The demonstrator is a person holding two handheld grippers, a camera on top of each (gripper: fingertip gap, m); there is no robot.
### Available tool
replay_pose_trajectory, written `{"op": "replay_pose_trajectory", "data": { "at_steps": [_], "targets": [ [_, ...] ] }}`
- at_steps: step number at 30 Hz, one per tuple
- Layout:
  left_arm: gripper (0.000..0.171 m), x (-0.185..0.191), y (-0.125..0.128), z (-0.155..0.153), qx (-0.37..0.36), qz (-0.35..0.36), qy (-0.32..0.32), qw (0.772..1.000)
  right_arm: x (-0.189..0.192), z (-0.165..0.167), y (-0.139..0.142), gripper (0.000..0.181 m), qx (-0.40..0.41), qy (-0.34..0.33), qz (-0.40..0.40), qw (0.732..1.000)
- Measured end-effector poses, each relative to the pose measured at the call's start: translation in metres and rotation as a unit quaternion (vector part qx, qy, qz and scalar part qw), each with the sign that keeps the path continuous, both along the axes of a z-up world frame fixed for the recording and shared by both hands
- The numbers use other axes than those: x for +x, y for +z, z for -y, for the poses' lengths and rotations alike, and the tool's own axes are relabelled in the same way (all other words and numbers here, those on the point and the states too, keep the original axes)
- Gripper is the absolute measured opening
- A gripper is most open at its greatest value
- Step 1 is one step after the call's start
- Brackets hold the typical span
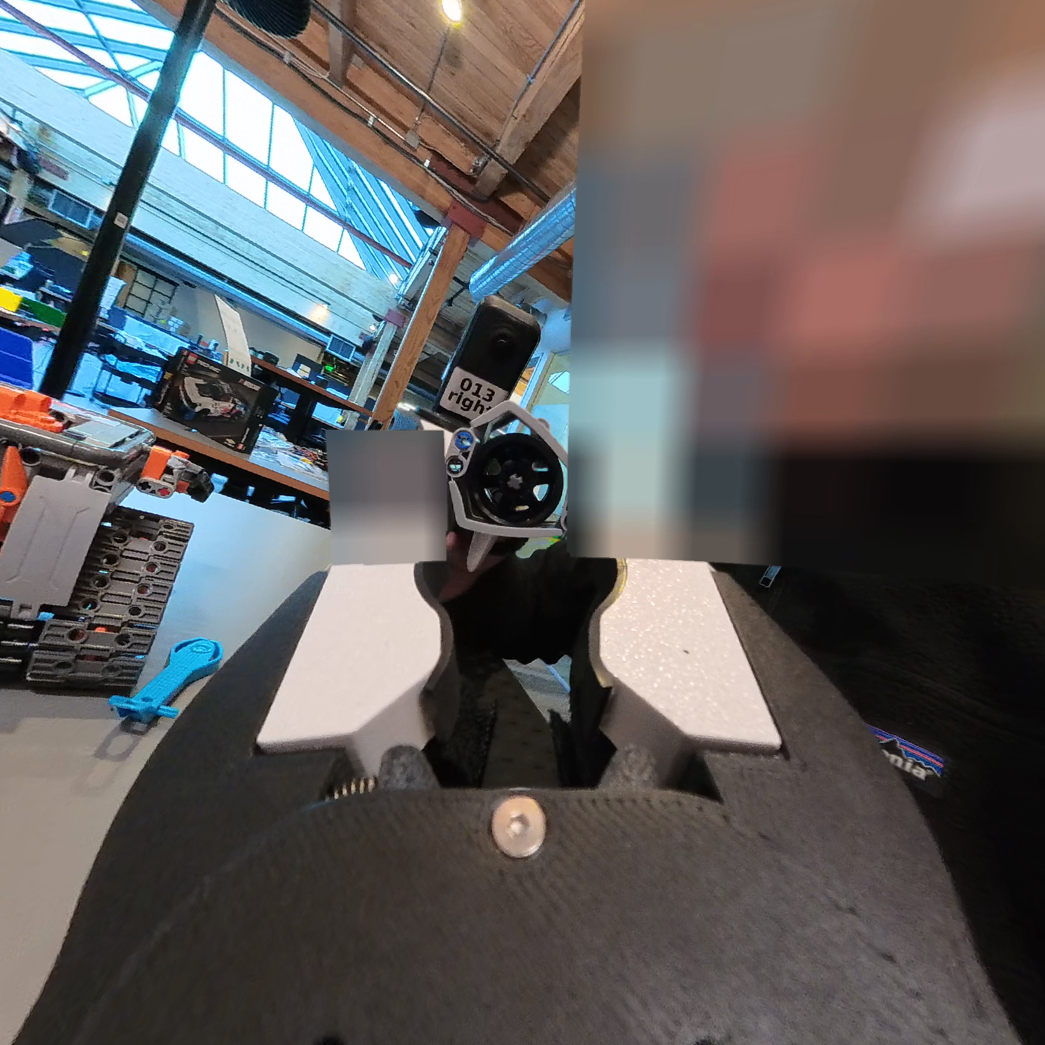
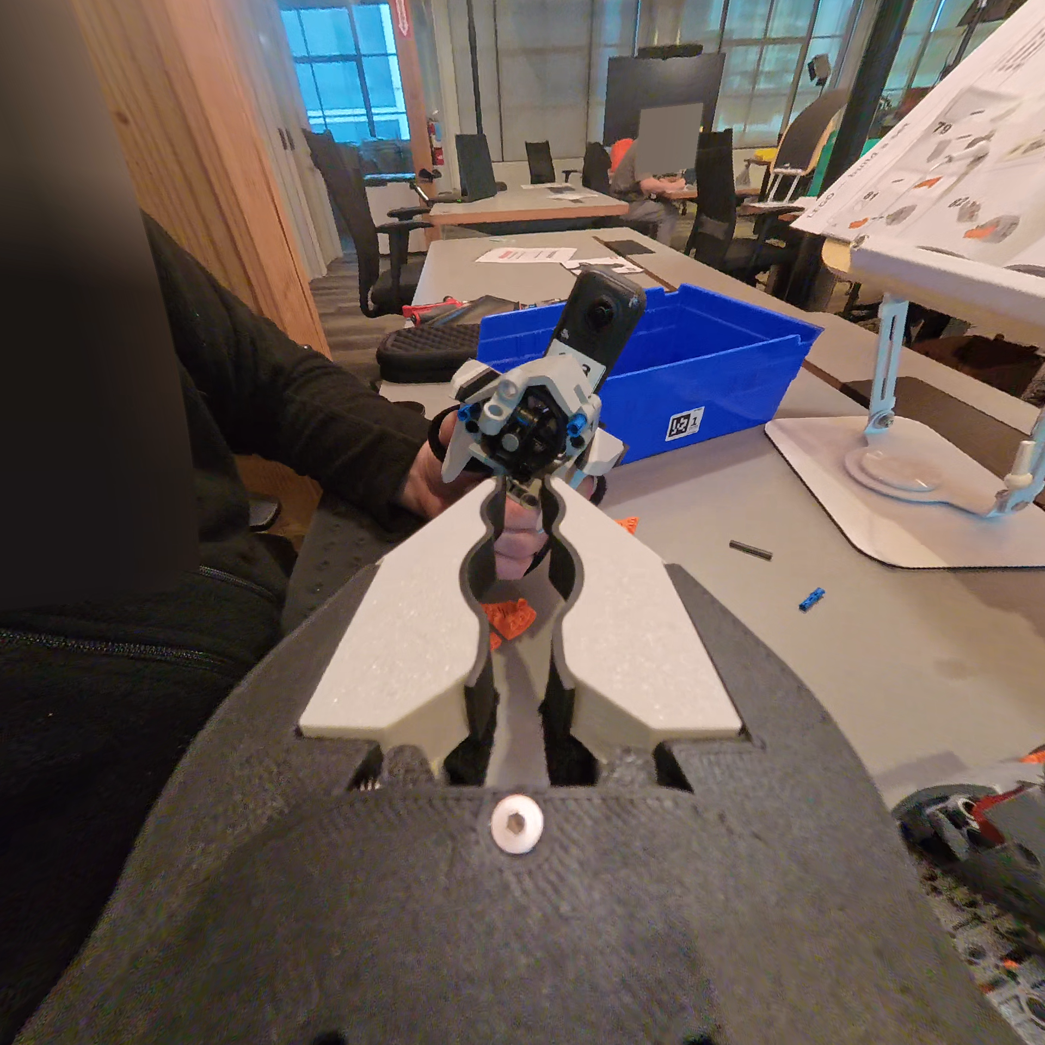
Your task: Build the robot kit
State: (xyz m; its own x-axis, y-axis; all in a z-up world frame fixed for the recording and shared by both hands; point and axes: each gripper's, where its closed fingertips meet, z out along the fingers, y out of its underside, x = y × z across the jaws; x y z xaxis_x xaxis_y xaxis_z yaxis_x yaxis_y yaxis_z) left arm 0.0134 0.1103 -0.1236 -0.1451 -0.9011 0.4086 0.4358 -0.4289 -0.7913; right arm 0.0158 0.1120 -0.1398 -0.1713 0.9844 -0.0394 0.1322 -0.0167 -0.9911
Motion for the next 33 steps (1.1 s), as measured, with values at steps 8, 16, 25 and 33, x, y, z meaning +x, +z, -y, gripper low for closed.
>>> {"op": "replay_pose_trajectory", "data": {
  "at_steps": [8, 16, 25, 33],
  "targets": [
    [0.044, 0.000, 0.001, -0.002, 0.012, -0.006, 0.019, 1.000, 0.002, -0.006, -0.001, 0.020, -0.063, 0.002, 0.000, 0.998],
    [0.045, 0.002, 0.001, -0.002, 0.027, -0.017, 0.033, 0.999, 0.000, -0.008, -0.001, 0.013, -0.103, 0.006, -0.006, 0.995],
    [0.044, 0.004, -0.006, -0.007, -0.014, -0.022, 0.009, 1.000, 0.005, -0.021, -0.001, 0.012, 0.138, -0.082, 0.015, 0.987],
    [0.044, 0.008, -0.011, -0.007, -0.055, -0.018, -0.029, 0.998, 0.009, -0.023, 0.001, 0.012, 0.251, -0.098, 0.016, 0.963]
  ]
}}
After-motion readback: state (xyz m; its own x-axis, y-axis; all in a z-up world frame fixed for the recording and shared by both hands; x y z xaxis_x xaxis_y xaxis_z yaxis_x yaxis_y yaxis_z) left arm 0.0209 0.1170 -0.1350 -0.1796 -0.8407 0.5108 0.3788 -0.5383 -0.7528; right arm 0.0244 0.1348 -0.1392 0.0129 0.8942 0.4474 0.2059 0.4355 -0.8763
